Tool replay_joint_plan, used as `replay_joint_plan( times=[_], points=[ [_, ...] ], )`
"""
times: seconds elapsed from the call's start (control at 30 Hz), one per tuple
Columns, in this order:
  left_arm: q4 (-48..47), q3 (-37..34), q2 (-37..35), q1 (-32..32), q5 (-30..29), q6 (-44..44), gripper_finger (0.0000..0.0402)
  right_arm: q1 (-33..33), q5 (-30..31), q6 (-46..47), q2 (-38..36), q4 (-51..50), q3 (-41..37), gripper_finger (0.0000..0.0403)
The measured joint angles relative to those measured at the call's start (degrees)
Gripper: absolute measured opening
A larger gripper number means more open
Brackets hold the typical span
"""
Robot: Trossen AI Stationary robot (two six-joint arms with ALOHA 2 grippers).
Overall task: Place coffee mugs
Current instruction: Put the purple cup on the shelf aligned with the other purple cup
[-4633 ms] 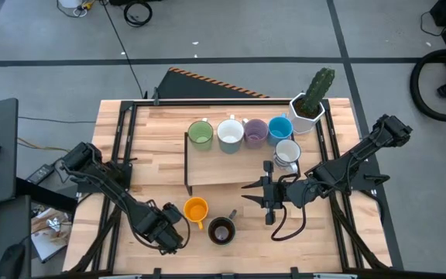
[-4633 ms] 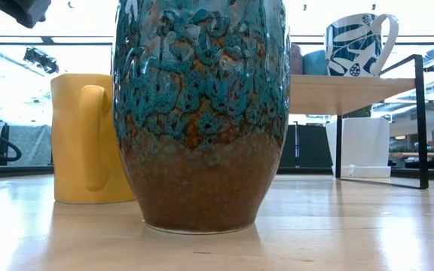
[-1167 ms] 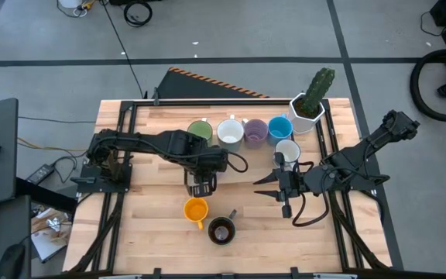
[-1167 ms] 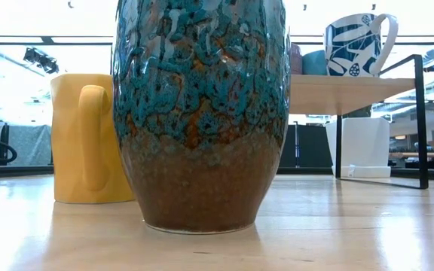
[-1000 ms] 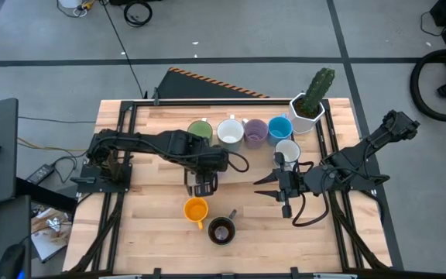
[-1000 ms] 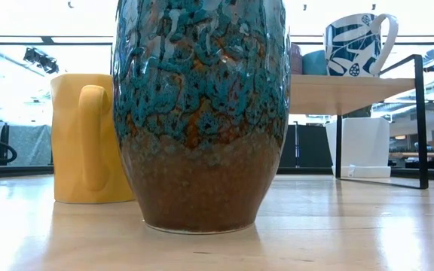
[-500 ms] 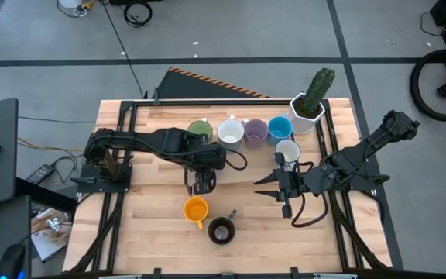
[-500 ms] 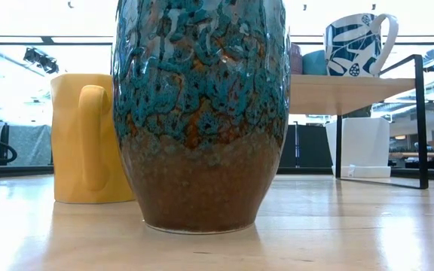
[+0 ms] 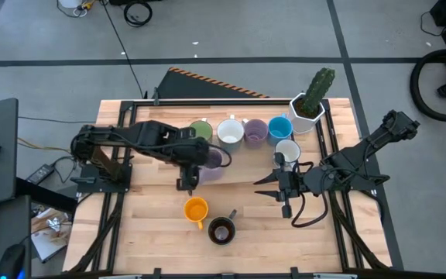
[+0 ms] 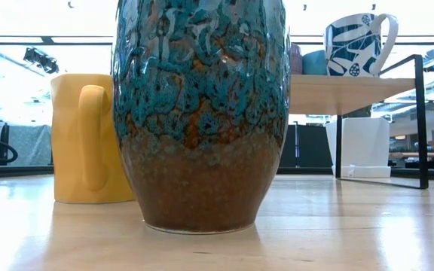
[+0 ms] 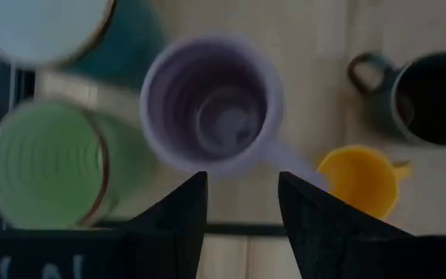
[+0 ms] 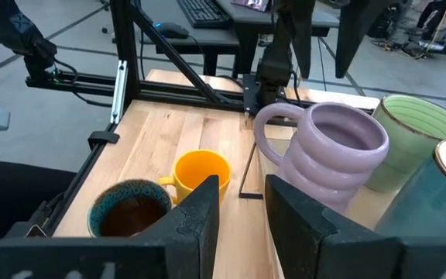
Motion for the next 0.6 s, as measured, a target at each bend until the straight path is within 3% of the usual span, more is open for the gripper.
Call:
replay_joint_plan(
  times=[0.23,0.4,0.6],
  points=[
    [-2.29,-7.79,-1.42,-2.90,-1.26,-4.38,0.0165,0.00,-0.02,0.00,0.00,0.22,0.00,0.0112],
    [2.47,-14.23,-2.99,-5.04,-0.88,-6.43,0.0165,0.00,-0.02,0.00,0.00,0.51,0.00,0.0112],
    [7.59,-15.47,-2.77,-6.08,2.60,-6.60,0.0165,0.00,-0.03,0.00,0.00,0.82,0.00,0.0112]
  ],
)
